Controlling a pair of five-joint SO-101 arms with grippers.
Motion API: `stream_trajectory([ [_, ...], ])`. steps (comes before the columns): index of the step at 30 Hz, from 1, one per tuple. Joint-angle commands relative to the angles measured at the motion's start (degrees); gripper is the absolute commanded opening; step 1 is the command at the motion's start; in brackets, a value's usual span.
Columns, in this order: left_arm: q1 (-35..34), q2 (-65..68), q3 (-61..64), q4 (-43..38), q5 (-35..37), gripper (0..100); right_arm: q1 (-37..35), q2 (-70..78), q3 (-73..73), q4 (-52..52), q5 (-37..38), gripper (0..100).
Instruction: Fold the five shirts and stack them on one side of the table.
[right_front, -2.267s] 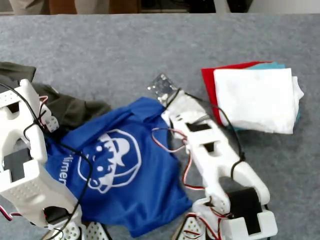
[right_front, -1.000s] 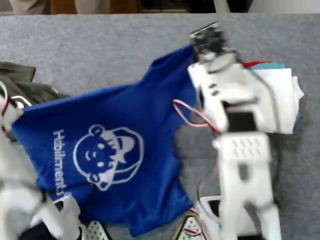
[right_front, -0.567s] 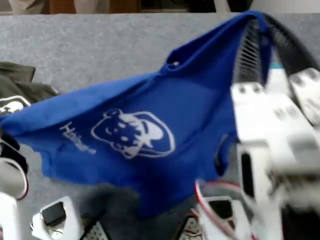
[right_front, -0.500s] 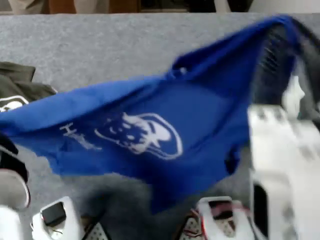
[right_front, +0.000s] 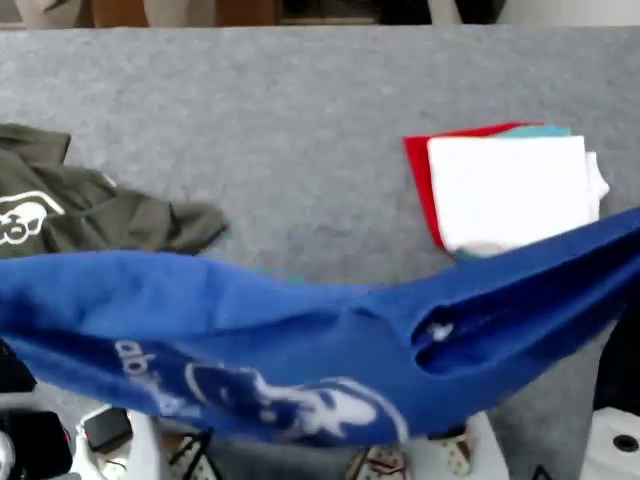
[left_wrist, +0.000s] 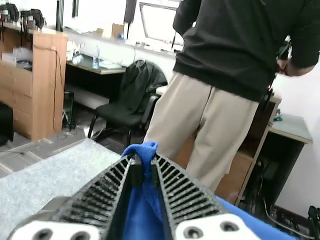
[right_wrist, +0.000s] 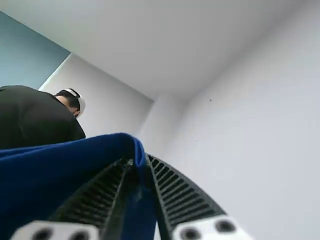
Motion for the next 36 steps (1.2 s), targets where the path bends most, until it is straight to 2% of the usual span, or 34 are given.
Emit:
stream_trajectory([
  [1,-0.7,-0.4,-0.7,0.5,-0.5,2,0.7,0.6,-0.5,-0.1,1.5,0.2],
  [6,-0.7,-4.6,1.5,0.5,-0.6,2,0.7,0.7,-0.5,-1.8,2.5,0.2],
  [14,-0.7,-16.3,22.5,0.5,-4.9,2,0.8,2.5,-0.6,-9.4,2.5,0.2],
  [20,-0.7,-20.7,33.6,0.2,-6.1,2,0.7,4.5,-0.9,-10.9,2.5,0.2],
  [28,-13.2,-21.1,34.5,-4.3,-10.9,2,0.8,4.6,-1.0,-7.6,2.5,0.2],
  [36,-14.4,-21.2,25.1,-2.2,-11.3,2,0.8,3.6,-0.5,-7.3,2.5,0.2],
])
